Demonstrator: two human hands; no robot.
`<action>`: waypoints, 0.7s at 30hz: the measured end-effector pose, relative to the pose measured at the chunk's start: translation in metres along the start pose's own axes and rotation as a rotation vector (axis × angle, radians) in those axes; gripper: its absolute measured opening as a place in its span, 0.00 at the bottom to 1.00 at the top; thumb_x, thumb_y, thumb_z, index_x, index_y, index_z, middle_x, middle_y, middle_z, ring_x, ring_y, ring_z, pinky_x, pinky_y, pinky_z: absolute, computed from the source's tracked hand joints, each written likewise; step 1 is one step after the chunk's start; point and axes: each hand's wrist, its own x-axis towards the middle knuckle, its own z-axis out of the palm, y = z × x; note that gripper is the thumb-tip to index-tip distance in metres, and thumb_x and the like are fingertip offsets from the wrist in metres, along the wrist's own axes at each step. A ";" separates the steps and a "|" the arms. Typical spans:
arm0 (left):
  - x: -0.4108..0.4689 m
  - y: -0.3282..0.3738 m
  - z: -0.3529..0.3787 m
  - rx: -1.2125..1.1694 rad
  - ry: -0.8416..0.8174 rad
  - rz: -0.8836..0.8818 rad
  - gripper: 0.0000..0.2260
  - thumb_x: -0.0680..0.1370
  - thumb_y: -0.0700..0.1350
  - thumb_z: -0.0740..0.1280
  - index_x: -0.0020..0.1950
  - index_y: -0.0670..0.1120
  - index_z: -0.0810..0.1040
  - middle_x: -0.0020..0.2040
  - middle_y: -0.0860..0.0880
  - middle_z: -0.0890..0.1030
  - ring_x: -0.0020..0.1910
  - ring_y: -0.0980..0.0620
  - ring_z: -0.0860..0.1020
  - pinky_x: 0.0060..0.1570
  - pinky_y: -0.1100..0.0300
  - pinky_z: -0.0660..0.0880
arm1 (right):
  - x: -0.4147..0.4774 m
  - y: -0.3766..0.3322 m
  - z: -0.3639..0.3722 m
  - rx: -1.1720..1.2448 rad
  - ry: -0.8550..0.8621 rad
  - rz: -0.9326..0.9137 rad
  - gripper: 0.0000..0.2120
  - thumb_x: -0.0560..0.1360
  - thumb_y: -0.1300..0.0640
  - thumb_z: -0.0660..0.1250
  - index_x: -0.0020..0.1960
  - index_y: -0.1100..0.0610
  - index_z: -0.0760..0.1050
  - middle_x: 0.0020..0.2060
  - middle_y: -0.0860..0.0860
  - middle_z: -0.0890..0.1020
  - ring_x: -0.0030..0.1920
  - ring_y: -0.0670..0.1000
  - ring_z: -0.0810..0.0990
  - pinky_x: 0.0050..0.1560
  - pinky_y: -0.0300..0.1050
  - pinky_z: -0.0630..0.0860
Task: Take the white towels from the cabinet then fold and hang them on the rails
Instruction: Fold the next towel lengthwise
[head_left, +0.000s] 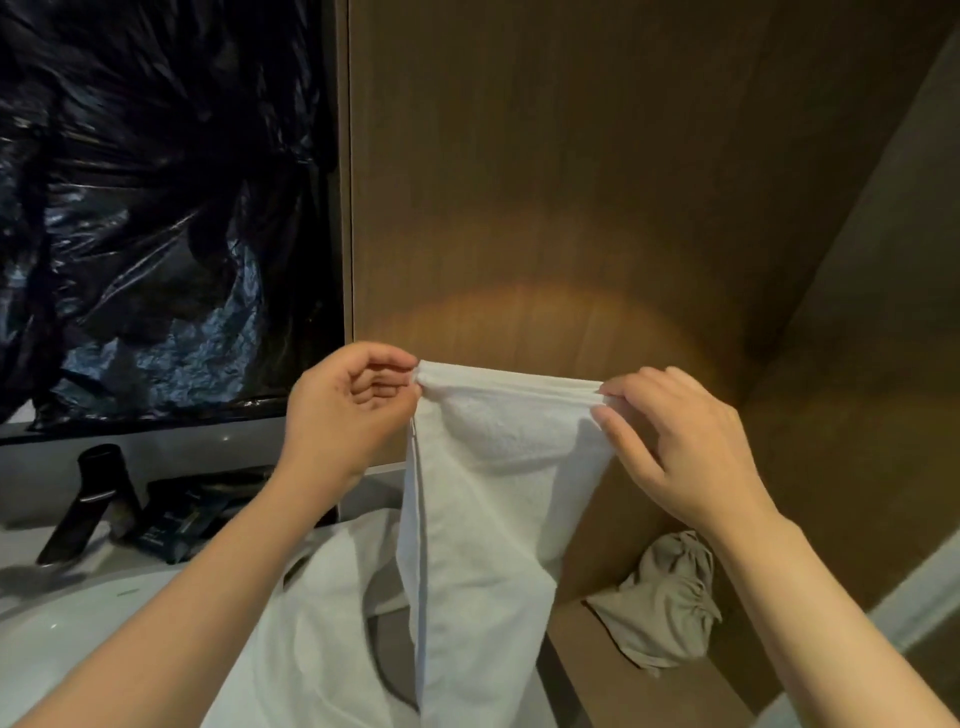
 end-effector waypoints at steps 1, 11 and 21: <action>0.002 0.003 0.002 -0.019 0.002 0.003 0.09 0.72 0.31 0.72 0.49 0.41 0.81 0.43 0.46 0.83 0.39 0.60 0.80 0.44 0.70 0.77 | 0.003 0.003 -0.001 -0.017 0.003 -0.013 0.13 0.80 0.44 0.61 0.51 0.51 0.79 0.46 0.46 0.82 0.45 0.46 0.77 0.40 0.32 0.69; 0.027 0.037 0.003 0.000 -0.013 0.146 0.08 0.72 0.34 0.72 0.44 0.45 0.80 0.42 0.51 0.83 0.41 0.59 0.81 0.43 0.69 0.78 | 0.032 0.007 -0.018 -0.074 0.254 -0.048 0.13 0.79 0.52 0.59 0.49 0.58 0.79 0.44 0.53 0.82 0.42 0.50 0.77 0.36 0.32 0.69; 0.015 0.055 0.017 -0.074 -0.049 0.183 0.06 0.71 0.34 0.73 0.43 0.43 0.80 0.41 0.47 0.83 0.41 0.50 0.82 0.43 0.62 0.80 | 0.014 -0.013 -0.011 0.074 0.096 0.143 0.28 0.78 0.34 0.52 0.68 0.49 0.72 0.63 0.48 0.75 0.63 0.49 0.71 0.67 0.52 0.70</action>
